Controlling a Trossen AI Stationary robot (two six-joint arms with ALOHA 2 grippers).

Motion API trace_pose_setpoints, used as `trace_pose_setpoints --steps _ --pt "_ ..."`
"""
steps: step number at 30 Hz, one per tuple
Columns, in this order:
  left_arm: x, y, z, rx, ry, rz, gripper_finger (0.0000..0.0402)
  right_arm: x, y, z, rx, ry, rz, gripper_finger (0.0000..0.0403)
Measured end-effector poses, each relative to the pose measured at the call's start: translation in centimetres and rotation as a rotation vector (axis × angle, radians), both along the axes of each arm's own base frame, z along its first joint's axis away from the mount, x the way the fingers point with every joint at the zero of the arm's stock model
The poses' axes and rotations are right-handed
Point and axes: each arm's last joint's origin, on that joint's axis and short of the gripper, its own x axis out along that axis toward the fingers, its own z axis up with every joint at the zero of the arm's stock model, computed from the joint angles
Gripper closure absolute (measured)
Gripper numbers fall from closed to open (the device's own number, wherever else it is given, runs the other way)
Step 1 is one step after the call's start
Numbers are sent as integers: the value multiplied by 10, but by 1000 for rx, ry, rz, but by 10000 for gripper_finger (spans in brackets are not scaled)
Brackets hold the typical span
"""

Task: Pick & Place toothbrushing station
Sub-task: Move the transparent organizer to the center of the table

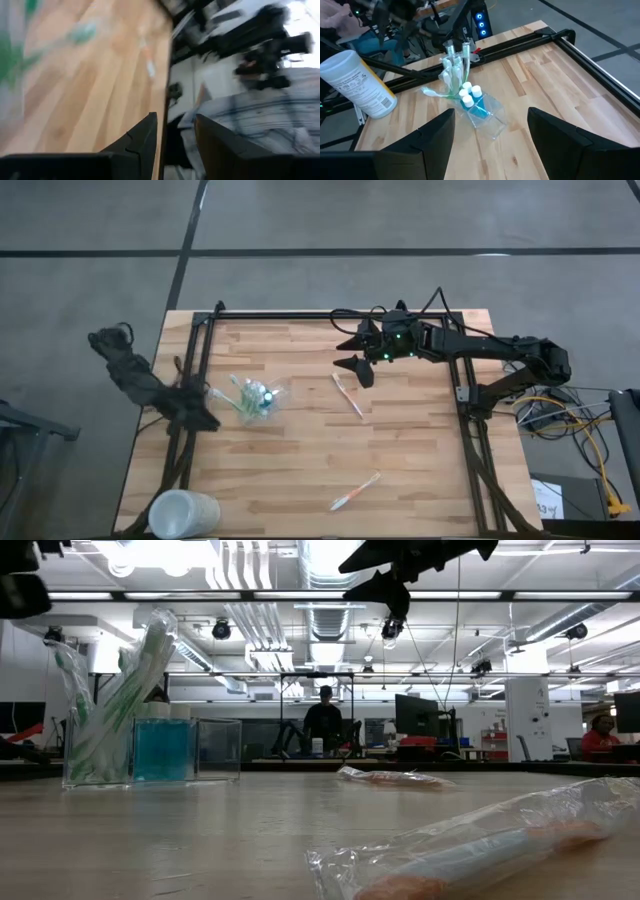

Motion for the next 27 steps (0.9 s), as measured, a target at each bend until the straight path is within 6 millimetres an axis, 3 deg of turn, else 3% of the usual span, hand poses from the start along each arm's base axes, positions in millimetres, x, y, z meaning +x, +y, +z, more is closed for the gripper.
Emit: trace_pose_setpoints --steps 9,16,27 --pt "33 -30 -28 84 295 52 266 0 -1 0 0 1 -6 158" --pt "40 -38 -55 123 587 157 266 0 -1 -1 0 3 -6 158" --pt "50 -39 -77 360 538 303 266 -1 -1 -4 3 12 -6 158"
